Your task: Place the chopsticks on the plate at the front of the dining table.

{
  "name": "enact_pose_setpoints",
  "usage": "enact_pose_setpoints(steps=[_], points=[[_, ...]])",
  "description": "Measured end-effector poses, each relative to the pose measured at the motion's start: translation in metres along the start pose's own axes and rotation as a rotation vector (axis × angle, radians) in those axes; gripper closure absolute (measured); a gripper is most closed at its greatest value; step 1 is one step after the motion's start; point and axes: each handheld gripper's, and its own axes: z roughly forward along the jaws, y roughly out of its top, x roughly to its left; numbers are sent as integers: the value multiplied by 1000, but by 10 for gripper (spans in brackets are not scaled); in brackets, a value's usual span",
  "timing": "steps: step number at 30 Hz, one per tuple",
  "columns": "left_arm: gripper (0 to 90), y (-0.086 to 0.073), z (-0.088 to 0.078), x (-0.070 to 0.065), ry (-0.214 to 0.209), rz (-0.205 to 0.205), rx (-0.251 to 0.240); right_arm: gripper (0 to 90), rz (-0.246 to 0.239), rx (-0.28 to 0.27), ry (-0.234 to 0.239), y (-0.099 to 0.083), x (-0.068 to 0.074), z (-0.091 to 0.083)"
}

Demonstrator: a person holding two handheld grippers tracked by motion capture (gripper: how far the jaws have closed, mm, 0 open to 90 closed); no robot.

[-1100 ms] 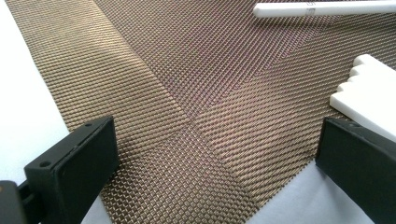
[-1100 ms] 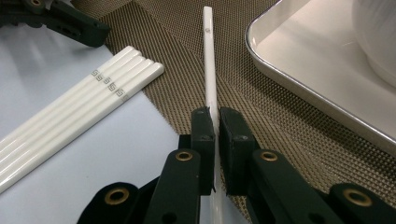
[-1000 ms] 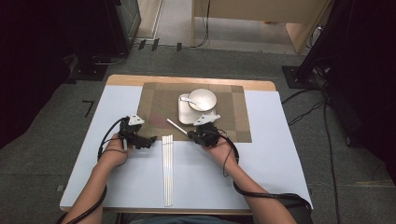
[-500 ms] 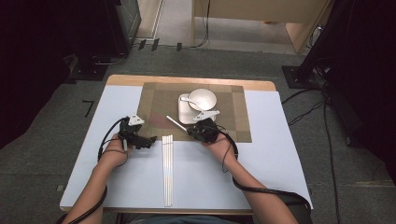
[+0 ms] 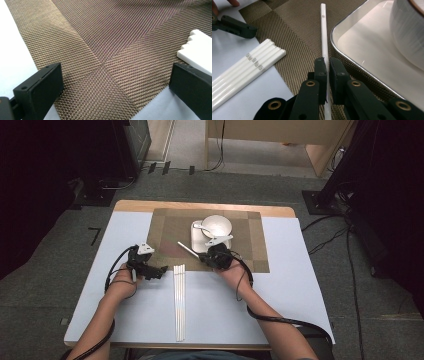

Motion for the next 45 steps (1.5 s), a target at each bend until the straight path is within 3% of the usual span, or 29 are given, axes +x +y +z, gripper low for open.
enact_pose_setpoints(steps=[26,33,45], points=[[0,0,0,0,0,0,0,858,30,-25,-18,9,-19,-1],[0,0,0,0,0,0,1,857,6,-31,-62,10,-22,0],[0,0,0,0,0,0,0,854,17,-42,-91,8,-28,-1]])
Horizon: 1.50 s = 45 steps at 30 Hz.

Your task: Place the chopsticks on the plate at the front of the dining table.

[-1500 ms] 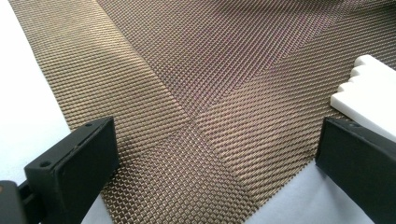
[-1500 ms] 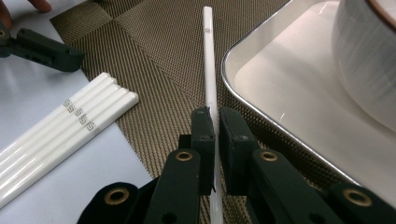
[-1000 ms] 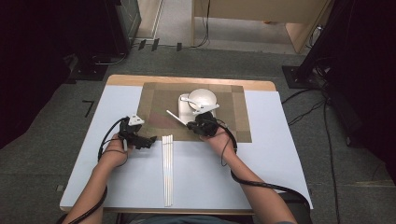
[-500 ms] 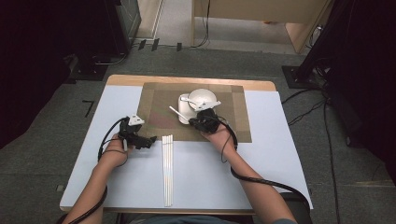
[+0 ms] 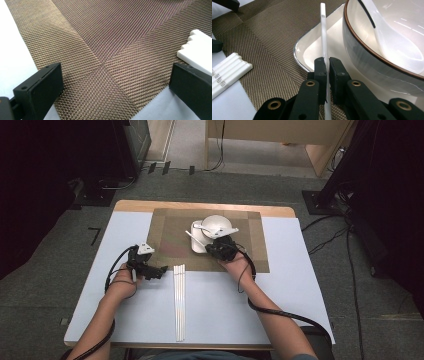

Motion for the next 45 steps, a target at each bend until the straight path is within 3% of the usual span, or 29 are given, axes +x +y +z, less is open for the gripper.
enact_pose_setpoints(steps=[23,33,45], points=[[0,0,0,0,0,0,0,848,7,-26,-27,0,-4,3],[0,0,0,0,1,0,0,774,-18,-35,-20,0,-2,3],[0,0,0,0,-1,-1,2,679,10,-63,10,2,2,-6]])
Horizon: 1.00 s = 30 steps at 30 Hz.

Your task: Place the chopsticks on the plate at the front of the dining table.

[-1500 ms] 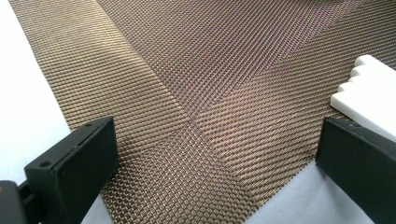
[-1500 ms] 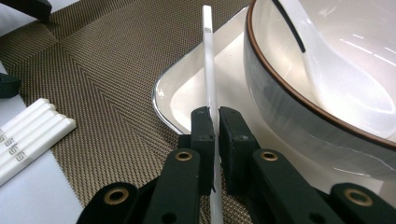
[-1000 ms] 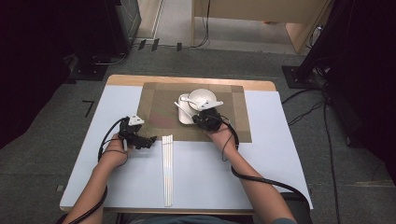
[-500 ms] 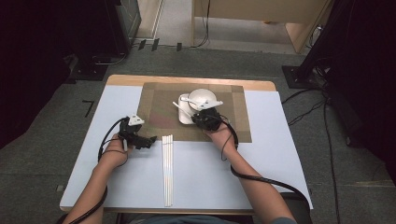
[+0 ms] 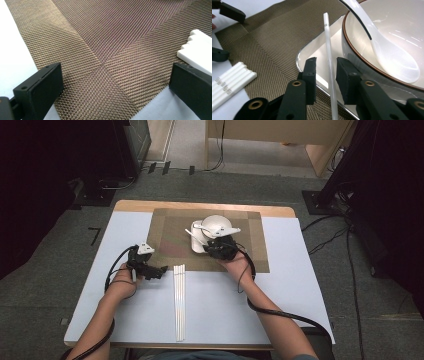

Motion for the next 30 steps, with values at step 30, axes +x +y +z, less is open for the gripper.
enact_pose_setpoints(steps=[30], points=[[0,0,0,0,-1,-2,0,397,14,0,55,-5,22,-5]])
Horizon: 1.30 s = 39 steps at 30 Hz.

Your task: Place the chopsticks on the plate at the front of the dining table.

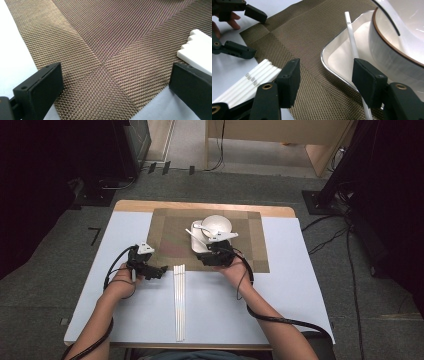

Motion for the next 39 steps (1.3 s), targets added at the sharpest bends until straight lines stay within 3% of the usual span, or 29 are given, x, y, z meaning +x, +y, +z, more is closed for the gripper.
enact_pose_setpoints(steps=[17,39], points=[[0,1,0,0,-2,0,4,391,-33,-1,13,-5,20,0],[0,2,1,1,-6,3,8,391,-64,27,36,-20,42,15]])
